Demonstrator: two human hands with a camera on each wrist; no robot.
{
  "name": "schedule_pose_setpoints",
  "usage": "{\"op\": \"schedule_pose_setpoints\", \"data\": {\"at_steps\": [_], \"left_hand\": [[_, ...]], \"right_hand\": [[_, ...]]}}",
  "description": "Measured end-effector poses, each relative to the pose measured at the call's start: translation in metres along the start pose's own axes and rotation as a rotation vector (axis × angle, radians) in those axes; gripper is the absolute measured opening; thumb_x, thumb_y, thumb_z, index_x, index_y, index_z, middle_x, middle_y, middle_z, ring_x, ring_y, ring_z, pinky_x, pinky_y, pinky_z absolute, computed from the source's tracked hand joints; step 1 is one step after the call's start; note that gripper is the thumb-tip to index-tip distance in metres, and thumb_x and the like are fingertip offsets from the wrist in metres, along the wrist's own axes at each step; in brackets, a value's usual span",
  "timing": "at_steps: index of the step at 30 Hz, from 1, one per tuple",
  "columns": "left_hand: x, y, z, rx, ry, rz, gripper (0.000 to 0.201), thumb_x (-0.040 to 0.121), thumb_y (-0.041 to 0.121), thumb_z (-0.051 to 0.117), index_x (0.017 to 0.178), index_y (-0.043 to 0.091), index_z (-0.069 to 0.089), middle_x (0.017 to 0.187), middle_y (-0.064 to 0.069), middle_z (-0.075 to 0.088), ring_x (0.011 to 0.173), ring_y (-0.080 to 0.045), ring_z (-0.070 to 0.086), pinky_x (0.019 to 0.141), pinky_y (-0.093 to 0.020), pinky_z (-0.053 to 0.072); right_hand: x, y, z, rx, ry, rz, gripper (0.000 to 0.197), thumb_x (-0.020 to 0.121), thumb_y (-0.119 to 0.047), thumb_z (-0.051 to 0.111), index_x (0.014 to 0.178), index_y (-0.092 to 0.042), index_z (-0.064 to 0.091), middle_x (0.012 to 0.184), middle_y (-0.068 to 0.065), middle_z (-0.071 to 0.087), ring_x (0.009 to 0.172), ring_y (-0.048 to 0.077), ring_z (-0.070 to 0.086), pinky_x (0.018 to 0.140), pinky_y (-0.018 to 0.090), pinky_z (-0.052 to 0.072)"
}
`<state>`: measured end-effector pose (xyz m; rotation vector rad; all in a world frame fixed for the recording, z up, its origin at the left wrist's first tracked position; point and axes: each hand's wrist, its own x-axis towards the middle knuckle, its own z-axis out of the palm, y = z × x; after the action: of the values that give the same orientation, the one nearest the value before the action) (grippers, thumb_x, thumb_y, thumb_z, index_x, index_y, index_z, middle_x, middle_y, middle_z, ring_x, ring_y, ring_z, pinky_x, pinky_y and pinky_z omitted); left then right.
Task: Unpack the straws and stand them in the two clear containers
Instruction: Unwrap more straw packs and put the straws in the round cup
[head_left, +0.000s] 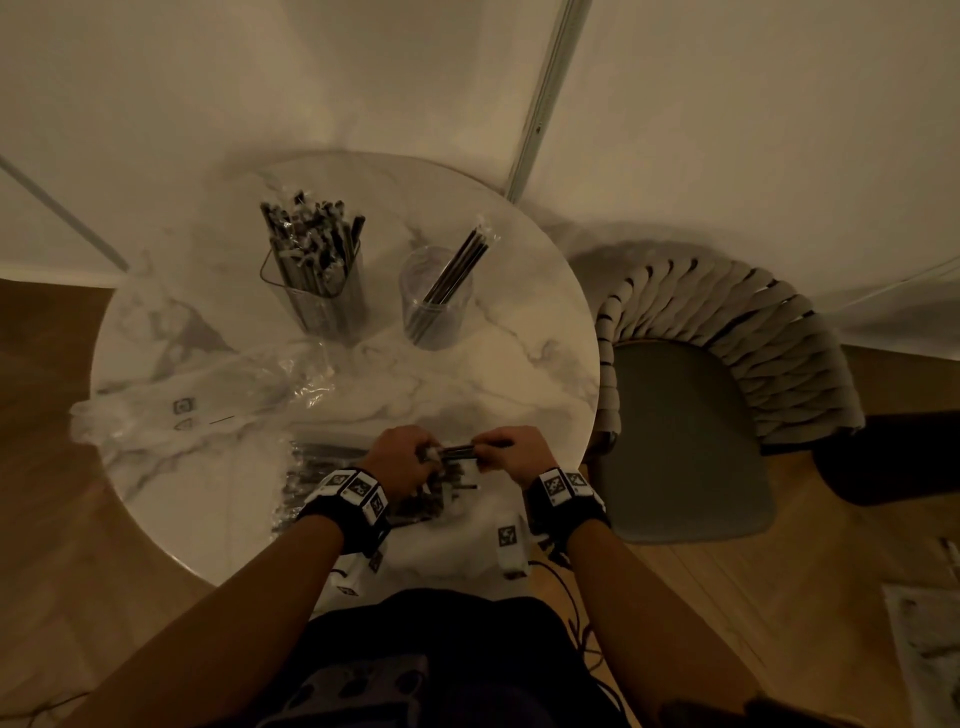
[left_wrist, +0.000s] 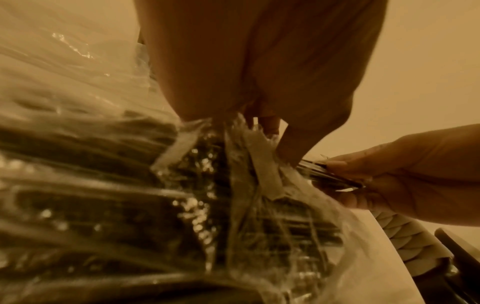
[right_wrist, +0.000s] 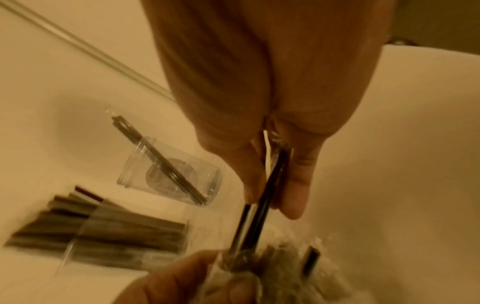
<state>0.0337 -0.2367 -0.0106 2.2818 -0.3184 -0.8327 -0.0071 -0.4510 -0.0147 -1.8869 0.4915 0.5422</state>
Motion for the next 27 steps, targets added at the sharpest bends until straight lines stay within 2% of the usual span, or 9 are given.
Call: {"op": "schedule_pose_setpoints", "data": {"at_steps": [3, 6, 9, 13, 17, 19, 21, 23, 27], "left_hand": [[0.002, -0.002, 0.002, 0.027, 0.013, -0.006, 0.015, 0.081, 0.020, 0.073, 0.095, 0.021, 0.071, 0.092, 0.001, 0.065, 0.071, -0.011, 0.061, 0.064, -0.024, 0.054], [0.002, -0.003, 0.003, 0.023, 0.011, -0.014, 0.013, 0.084, 0.017, 0.069, 0.097, 0.017, 0.071, 0.092, -0.002, 0.067, 0.072, -0.014, 0.064, 0.063, -0.025, 0.055], [0.001, -0.004, 0.003, 0.004, 0.016, -0.031, 0.013, 0.084, 0.021, 0.070, 0.097, 0.017, 0.071, 0.090, -0.003, 0.068, 0.071, -0.016, 0.066, 0.068, -0.033, 0.059], [0.000, -0.003, 0.002, -0.025, 0.009, -0.021, 0.013, 0.082, 0.024, 0.073, 0.094, 0.022, 0.070, 0.085, 0.000, 0.069, 0.063, -0.009, 0.066, 0.052, -0.015, 0.051], [0.001, -0.001, 0.001, 0.073, 0.002, 0.022, 0.027, 0.076, 0.046, 0.075, 0.094, 0.026, 0.070, 0.086, 0.005, 0.066, 0.071, -0.011, 0.061, 0.062, -0.023, 0.045], [0.004, -0.003, 0.003, 0.091, 0.012, 0.000, 0.032, 0.073, 0.054, 0.075, 0.090, 0.027, 0.068, 0.082, 0.008, 0.064, 0.072, -0.011, 0.060, 0.067, -0.028, 0.049], [0.006, -0.005, 0.005, 0.088, 0.029, -0.024, 0.027, 0.075, 0.051, 0.073, 0.087, 0.028, 0.067, 0.081, 0.006, 0.066, 0.074, -0.015, 0.062, 0.071, -0.033, 0.052], [0.007, -0.005, 0.006, 0.098, 0.036, -0.024, 0.022, 0.078, 0.048, 0.072, 0.086, 0.029, 0.065, 0.082, 0.006, 0.064, 0.079, -0.018, 0.062, 0.073, -0.034, 0.051], [0.007, -0.006, 0.005, 0.118, 0.034, -0.017, 0.017, 0.082, 0.043, 0.069, 0.087, 0.027, 0.066, 0.085, 0.002, 0.066, 0.080, -0.021, 0.062, 0.076, -0.037, 0.051]], "right_hand": [[-0.002, -0.004, 0.009, -0.061, -0.080, 0.015, 0.017, 0.088, -0.015, 0.073, 0.104, -0.010, 0.074, 0.089, 0.014, 0.075, 0.077, 0.029, 0.074, 0.080, 0.043, 0.062], [-0.005, -0.009, 0.015, -0.126, -0.122, 0.002, 0.016, 0.083, -0.017, 0.075, 0.099, -0.018, 0.077, 0.088, 0.010, 0.076, 0.077, 0.024, 0.074, 0.077, 0.035, 0.061], [-0.006, -0.011, 0.015, -0.203, -0.098, -0.007, 0.019, 0.080, -0.014, 0.076, 0.098, -0.019, 0.079, 0.081, 0.004, 0.076, 0.071, 0.014, 0.073, 0.076, 0.030, 0.060], [-0.004, -0.013, 0.009, -0.294, -0.075, -0.081, 0.021, 0.080, -0.010, 0.071, 0.097, -0.019, 0.080, 0.078, 0.003, 0.076, 0.070, 0.016, 0.072, 0.076, 0.032, 0.060], [-0.002, -0.013, -0.001, -0.363, -0.027, -0.160, 0.019, 0.084, -0.018, 0.074, 0.103, -0.019, 0.079, 0.095, 0.003, 0.077, 0.082, 0.014, 0.069, 0.077, 0.024, 0.051], [-0.002, -0.012, -0.005, -0.358, -0.005, -0.160, 0.020, 0.084, -0.019, 0.075, 0.104, -0.019, 0.078, 0.098, 0.001, 0.076, 0.087, 0.013, 0.068, 0.079, 0.022, 0.049], [-0.001, -0.010, -0.009, -0.272, 0.023, -0.120, 0.020, 0.084, -0.016, 0.075, 0.104, -0.018, 0.078, 0.093, 0.001, 0.076, 0.079, 0.013, 0.069, 0.079, 0.028, 0.056], [-0.002, -0.009, -0.014, -0.144, 0.046, -0.066, 0.019, 0.083, -0.009, 0.075, 0.100, -0.017, 0.076, 0.089, 0.006, 0.076, 0.075, 0.020, 0.073, 0.078, 0.039, 0.061], [-0.004, -0.010, -0.019, 0.048, 0.048, 0.003, 0.031, 0.077, 0.004, 0.077, 0.105, -0.006, 0.070, 0.097, 0.021, 0.073, 0.083, 0.032, 0.073, 0.078, 0.049, 0.061]]}}
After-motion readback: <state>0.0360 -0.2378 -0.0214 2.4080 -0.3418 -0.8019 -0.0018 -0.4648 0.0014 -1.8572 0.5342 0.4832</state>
